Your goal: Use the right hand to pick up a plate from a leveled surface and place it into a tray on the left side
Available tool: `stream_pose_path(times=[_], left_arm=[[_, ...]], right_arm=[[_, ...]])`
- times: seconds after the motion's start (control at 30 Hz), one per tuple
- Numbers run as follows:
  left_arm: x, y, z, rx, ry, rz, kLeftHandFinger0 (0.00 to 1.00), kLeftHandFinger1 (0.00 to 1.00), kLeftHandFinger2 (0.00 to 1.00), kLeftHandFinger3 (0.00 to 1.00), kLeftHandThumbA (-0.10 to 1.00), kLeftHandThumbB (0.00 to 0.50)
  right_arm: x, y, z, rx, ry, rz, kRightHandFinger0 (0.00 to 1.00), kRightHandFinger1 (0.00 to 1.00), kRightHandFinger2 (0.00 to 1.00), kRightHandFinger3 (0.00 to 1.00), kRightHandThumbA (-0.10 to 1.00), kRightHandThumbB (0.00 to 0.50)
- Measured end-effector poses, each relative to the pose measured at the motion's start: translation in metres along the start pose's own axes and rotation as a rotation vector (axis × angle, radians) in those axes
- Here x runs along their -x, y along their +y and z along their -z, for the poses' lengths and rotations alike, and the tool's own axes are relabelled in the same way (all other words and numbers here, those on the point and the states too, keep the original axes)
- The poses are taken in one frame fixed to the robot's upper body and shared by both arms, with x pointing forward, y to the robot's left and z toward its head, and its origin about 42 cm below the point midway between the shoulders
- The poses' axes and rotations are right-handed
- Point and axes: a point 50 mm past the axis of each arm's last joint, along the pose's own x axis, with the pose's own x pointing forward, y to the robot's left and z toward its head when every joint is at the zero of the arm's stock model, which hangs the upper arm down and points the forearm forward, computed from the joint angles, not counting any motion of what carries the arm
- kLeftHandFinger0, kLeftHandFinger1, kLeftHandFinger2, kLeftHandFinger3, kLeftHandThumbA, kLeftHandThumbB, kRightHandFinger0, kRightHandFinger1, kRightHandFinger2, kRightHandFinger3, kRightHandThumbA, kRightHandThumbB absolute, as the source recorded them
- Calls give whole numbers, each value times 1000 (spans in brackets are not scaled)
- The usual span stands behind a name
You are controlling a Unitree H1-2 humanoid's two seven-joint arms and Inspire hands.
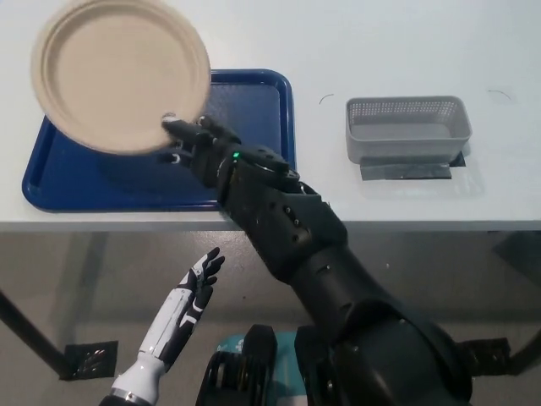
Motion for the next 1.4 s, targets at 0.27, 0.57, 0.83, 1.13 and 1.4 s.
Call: stream_pose_path(times=[0.27, 0.57, 0.83, 1.13, 1.4], left_arm=[[-1, 2, -2, -9, -2, 4, 1000, 1000, 1000, 1000, 1000, 235], [-2, 4, -3, -15, -9, 7, 1000, 1000, 1000, 1000, 1000, 220], [-5, 2, -4, -16, -13, 15, 1000, 1000, 1000, 1000, 1000, 223], [-4, 1, 1, -10, 10, 16, 1000, 1000, 1000, 1000, 967, 211], [-2, 1, 4, -8, 24, 16, 1000, 1000, 1000, 1000, 1000, 234]], right_arm=[[0, -11, -9, 27, 6, -92, 1000, 1000, 1000, 1000, 1000, 493], [6, -24, -27, 15, -42, -158, 1000, 1000, 1000, 1000, 960, 480], [35, -46, -21, -23, -146, -206, 1000, 1000, 1000, 1000, 886, 500], [85, -122, 27, -47, -184, -142, 1000, 1000, 1000, 1000, 971, 500], [158, -199, 76, -85, -196, -49, 1000, 1000, 1000, 1000, 1000, 499]])
